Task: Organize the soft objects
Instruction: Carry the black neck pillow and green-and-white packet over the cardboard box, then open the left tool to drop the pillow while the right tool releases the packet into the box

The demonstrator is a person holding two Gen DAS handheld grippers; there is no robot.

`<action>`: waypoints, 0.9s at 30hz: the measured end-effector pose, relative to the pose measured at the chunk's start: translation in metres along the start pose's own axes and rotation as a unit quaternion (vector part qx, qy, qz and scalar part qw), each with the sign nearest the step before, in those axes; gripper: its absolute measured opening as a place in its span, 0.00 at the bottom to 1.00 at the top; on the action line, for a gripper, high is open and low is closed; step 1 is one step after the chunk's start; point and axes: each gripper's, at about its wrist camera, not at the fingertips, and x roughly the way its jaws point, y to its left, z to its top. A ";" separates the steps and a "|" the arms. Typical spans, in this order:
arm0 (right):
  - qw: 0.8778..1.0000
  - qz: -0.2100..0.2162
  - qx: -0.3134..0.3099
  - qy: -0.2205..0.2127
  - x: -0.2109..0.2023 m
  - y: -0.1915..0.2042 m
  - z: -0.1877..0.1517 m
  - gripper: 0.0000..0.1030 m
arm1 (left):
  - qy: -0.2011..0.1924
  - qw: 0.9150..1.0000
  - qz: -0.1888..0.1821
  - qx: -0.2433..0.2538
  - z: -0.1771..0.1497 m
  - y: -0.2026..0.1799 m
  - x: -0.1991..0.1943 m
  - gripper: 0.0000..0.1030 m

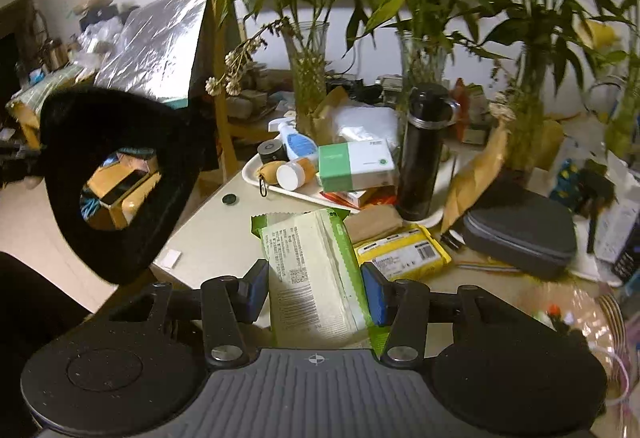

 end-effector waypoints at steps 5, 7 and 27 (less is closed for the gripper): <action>1.000 -0.012 0.016 -0.004 -0.020 0.007 -0.014 0.50 | 0.013 0.999 -0.002 0.040 -0.012 -0.015 -0.006 0.07; 1.000 -0.013 0.026 -0.005 -0.026 0.009 -0.020 0.50 | 0.023 0.998 -0.007 0.053 -0.017 -0.020 -0.006 0.08; 0.997 -0.015 0.081 -0.004 -0.058 0.018 -0.066 0.50 | 0.028 0.992 -0.049 0.113 -0.079 -0.058 -0.024 0.55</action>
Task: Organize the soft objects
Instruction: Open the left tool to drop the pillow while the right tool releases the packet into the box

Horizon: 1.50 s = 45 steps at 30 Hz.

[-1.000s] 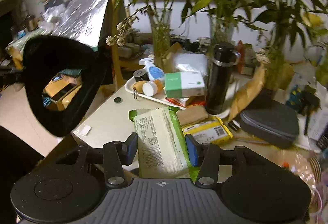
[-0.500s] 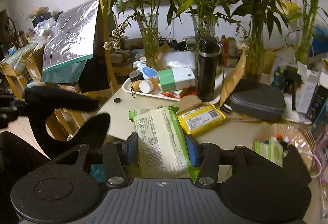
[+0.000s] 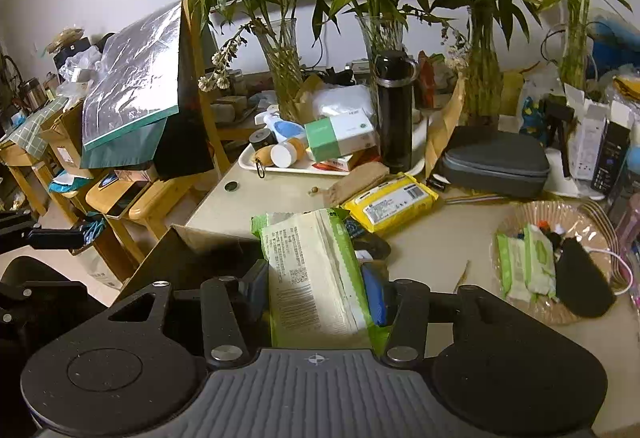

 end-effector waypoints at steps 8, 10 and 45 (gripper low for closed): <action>1.000 0.001 0.005 0.002 -0.003 0.002 -0.005 0.50 | -0.005 0.999 0.008 -0.037 -0.010 0.008 -0.008 0.55; 1.000 0.001 0.005 0.001 -0.004 0.004 -0.006 0.50 | -0.005 0.999 0.012 -0.046 -0.011 0.010 -0.009 0.55; 0.999 0.019 -0.048 0.012 0.017 0.025 -0.008 1.00 | -0.004 0.995 0.051 -0.085 -0.012 0.026 -0.009 0.55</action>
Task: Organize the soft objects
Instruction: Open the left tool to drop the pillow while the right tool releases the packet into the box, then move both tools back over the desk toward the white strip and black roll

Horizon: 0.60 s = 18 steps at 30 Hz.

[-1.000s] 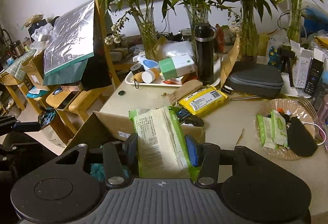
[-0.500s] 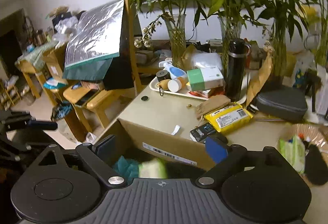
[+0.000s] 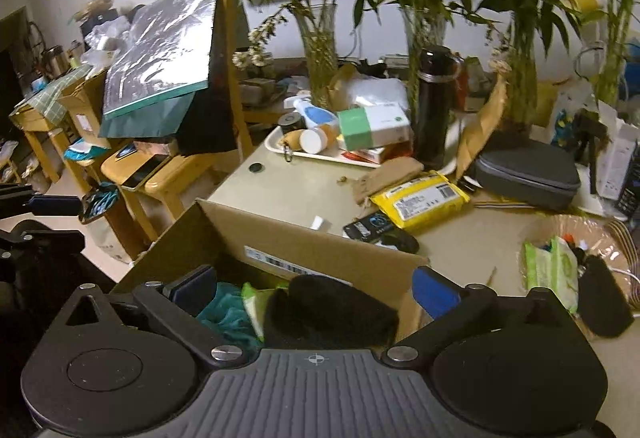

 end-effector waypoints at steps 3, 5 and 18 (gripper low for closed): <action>1.000 -0.016 0.004 -0.002 0.001 -0.004 -0.002 1.00 | 0.002 1.000 0.002 0.000 0.001 0.000 0.003 0.55; 1.000 -0.025 0.008 -0.002 0.002 -0.006 -0.003 1.00 | 0.003 1.000 0.004 0.002 0.002 -0.001 0.005 0.55; 0.998 -0.056 0.013 -0.007 0.015 -0.013 -0.008 1.00 | 0.024 1.000 0.016 -0.010 0.005 0.004 0.025 0.55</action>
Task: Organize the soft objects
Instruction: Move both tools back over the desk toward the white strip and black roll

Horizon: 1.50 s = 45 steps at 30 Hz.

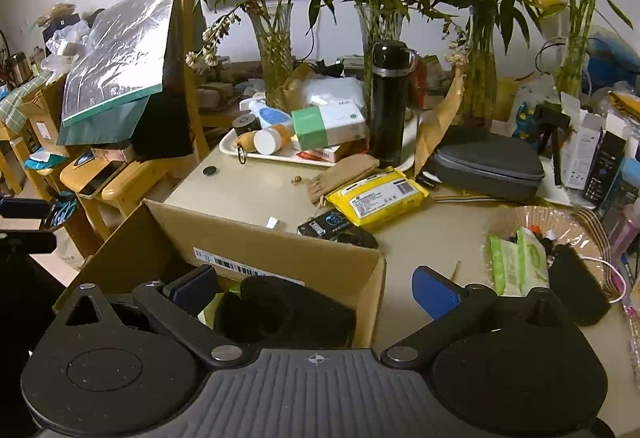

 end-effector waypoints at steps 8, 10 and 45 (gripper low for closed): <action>1.000 -0.003 -0.020 0.016 0.011 0.001 0.007 1.00 | 0.021 1.000 0.004 -0.014 0.012 0.006 0.019 0.55; 0.999 -0.006 -0.021 0.034 0.018 0.001 0.009 1.00 | 0.030 0.999 0.005 -0.016 0.015 0.007 0.025 0.55; 0.999 0.000 0.012 0.043 0.119 -0.074 0.065 1.00 | 0.106 0.993 -0.052 -0.003 0.080 0.065 0.160 0.55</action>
